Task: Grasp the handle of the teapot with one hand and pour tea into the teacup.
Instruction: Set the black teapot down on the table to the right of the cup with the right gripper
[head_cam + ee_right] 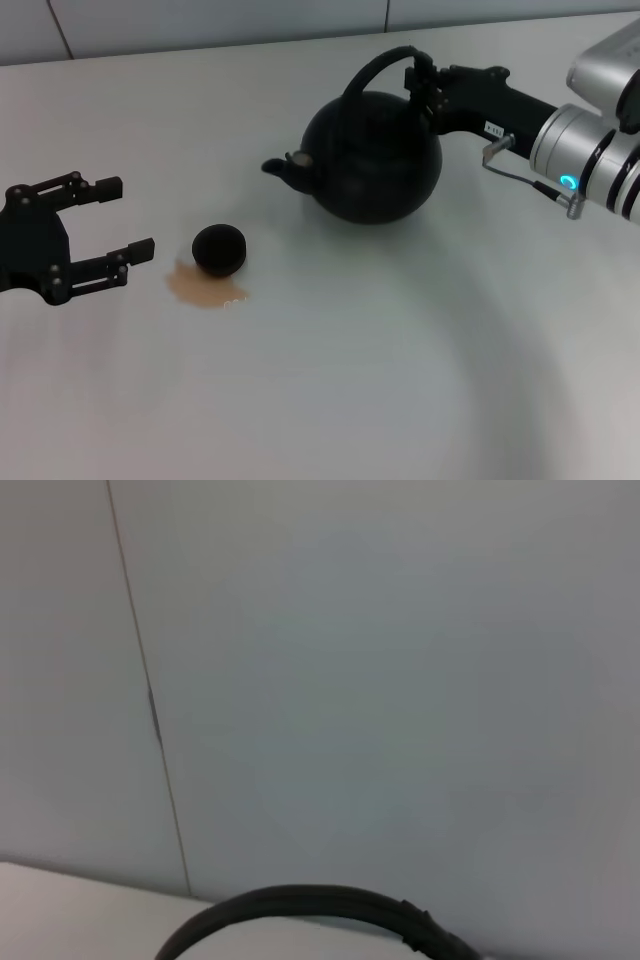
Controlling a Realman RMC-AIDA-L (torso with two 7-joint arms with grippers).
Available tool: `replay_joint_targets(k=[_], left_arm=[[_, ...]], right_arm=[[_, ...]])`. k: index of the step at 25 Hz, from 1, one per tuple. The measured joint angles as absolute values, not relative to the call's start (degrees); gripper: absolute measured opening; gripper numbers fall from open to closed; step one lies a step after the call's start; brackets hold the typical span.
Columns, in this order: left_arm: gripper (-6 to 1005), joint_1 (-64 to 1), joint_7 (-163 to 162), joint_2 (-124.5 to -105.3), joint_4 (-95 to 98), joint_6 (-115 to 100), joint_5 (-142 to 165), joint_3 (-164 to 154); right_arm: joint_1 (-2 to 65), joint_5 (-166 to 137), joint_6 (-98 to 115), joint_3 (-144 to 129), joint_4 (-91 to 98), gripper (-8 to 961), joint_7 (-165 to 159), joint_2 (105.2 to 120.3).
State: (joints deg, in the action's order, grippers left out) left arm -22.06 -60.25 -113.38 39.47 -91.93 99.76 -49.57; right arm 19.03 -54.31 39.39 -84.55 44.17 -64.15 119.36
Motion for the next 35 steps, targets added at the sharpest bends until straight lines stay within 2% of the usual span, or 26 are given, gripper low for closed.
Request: replay_joint_targets(k=[31,35], left_arm=[[753,-22.63,-59.41,-113.47,39.46,-91.44,99.84,-49.83],[752,-22.68,-59.41,-113.46,39.46,-91.4,99.85,-49.83]], right_arm=[[21.99,-54.92,39.36,-84.67,38.49,87,-64.12,119.1],[21.76,-55.06,39.42,-84.97,39.56,149,-63.84,119.09]])
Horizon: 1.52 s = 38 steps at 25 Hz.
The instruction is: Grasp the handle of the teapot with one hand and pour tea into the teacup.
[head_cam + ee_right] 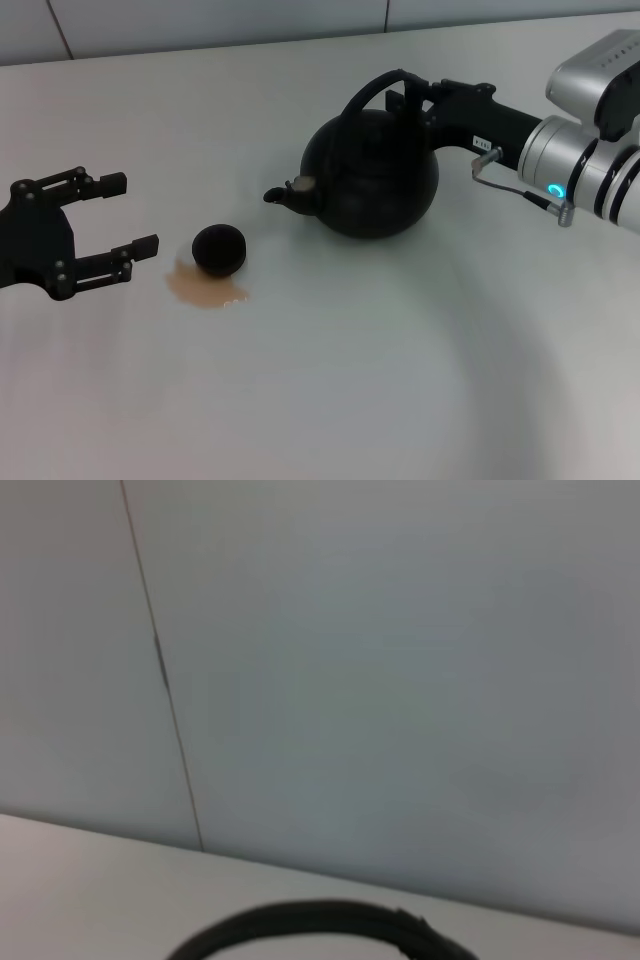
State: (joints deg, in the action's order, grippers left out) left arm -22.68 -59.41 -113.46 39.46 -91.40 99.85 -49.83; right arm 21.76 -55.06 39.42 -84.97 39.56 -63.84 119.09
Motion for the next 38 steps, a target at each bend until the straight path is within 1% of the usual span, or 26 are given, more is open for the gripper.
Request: replay_joint_targets(k=[1,7,9,13,21,29,33,38], left_arm=[[752,-22.68,-59.41,-113.46,39.46,-91.39,99.85,-49.83],[752,-22.68,-59.41,-113.46,39.46,-91.39,99.85,-49.77],[752,-22.68,-59.42,-113.46,39.46,-91.39,99.85,-49.75],[752,-22.68,-59.54,-113.46,39.46,-91.39,99.85,-49.5],[753,-22.72,-59.47,-113.88,39.46,-90.82,99.51,-49.31],[753,-22.62,-59.75,-114.54,39.46,-90.43,99.28,-48.1],[752,-21.93,-60.08,-114.79,39.46,-92.18,99.22,-46.53],[752,-21.18,-60.18,-115.03,39.5,-94.25,99.05,-44.84]], right_arm=[[21.59,-55.11,39.42,-85.02,40.04,164,-63.79,119.09],[20.35,-55.88,39.52,-85.37,42.64,408,-63.71,119.09],[19.98,-56.78,39.53,-85.46,43.08,433,-63.78,119.09],[17.28,-59.22,39.56,-86.43,45.98,445,-65.39,119.23],[8.16,-59.51,40.85,-89.19,55.47,470,-65.53,119.61],[5.04,-59.48,44.69,-87.46,58.32,495,-65.51,119.64],[3.03,-60.11,52.07,-84.88,61.5,508,-65.45,119.46],[2.78,-63.19,60.62,-81.78,63.49,523,-67.52,119.35]])
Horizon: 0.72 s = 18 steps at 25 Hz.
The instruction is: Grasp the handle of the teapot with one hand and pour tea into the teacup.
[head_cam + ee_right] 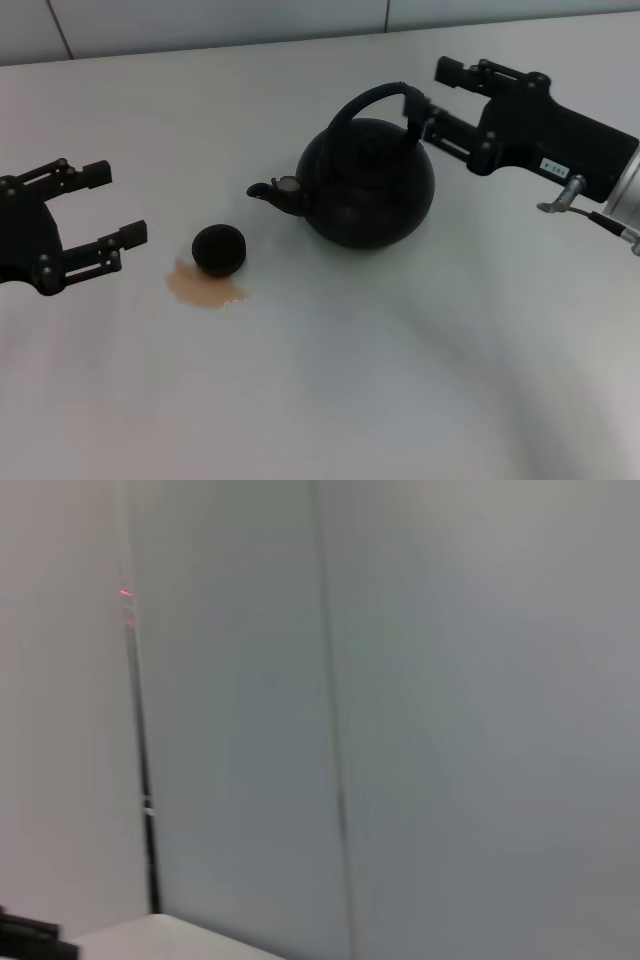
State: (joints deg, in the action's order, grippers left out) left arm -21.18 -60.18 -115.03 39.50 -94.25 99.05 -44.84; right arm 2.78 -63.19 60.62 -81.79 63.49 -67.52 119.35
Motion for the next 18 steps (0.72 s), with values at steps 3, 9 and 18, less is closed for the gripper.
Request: replay_joint_targets(k=[3,9,18], left_arm=[[752,-20.56,-60.2,-115.18,39.52,-94.85,99.05,-43.31],[753,-19.78,-60.05,-115.85,39.55,-96.01,99.05,-41.86],[753,-19.5,-60.08,-117.33,39.49,-97.46,99.04,-40.15]], right_arm=[[2.79,-64.87,61.24,-82.28,64.4,533,-67.78,119.44],[2.74,-65.77,66.51,-83.18,64.13,601,-67.82,119.37],[0.7,-69.97,78.81,-79.99,63.14,684,-67.45,119.33]])
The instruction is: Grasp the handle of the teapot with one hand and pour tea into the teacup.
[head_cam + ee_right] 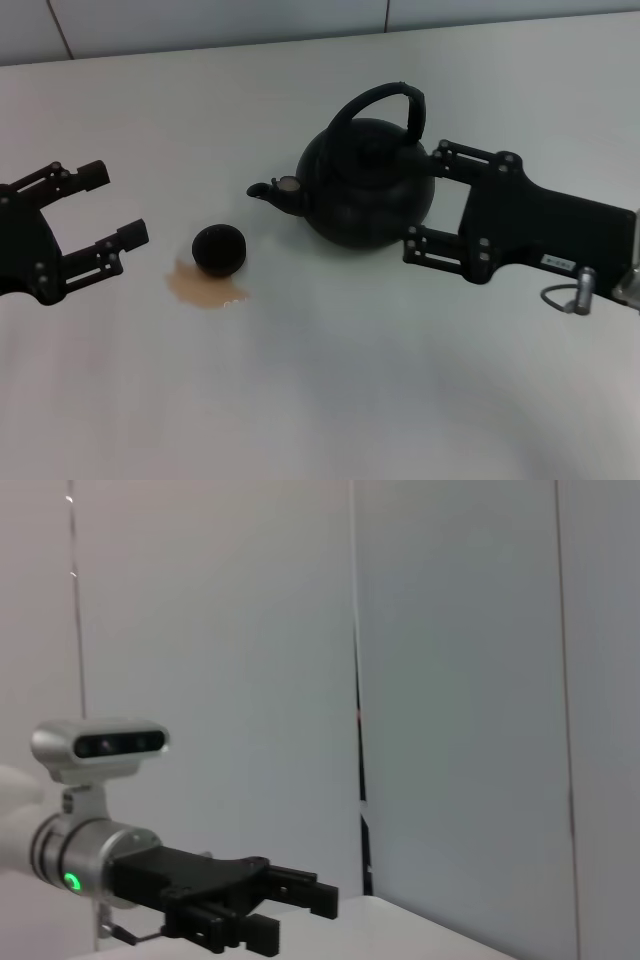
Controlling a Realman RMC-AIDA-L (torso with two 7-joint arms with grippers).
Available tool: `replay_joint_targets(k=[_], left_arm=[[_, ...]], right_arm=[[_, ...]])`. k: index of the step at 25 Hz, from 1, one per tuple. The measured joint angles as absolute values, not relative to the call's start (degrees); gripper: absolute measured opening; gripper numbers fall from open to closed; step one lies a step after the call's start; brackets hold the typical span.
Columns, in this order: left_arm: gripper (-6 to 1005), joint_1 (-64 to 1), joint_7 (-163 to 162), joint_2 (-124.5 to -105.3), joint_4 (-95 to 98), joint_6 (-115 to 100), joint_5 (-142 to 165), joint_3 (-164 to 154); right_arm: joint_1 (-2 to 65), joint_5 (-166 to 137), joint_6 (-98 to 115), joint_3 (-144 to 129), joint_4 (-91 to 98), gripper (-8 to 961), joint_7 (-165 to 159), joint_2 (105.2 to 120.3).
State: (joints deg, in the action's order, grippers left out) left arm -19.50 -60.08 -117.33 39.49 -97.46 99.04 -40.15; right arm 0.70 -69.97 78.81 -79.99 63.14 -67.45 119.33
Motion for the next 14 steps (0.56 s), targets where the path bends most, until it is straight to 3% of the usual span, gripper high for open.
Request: replay_joint_targets(k=[14], left_arm=[[753,-19.79,-60.12,-117.32,39.42,-98.85,99.13,-39.83]], right_arm=[[0.47,-70.1,79.65,-78.37,60.04,684,-67.33,119.35]])
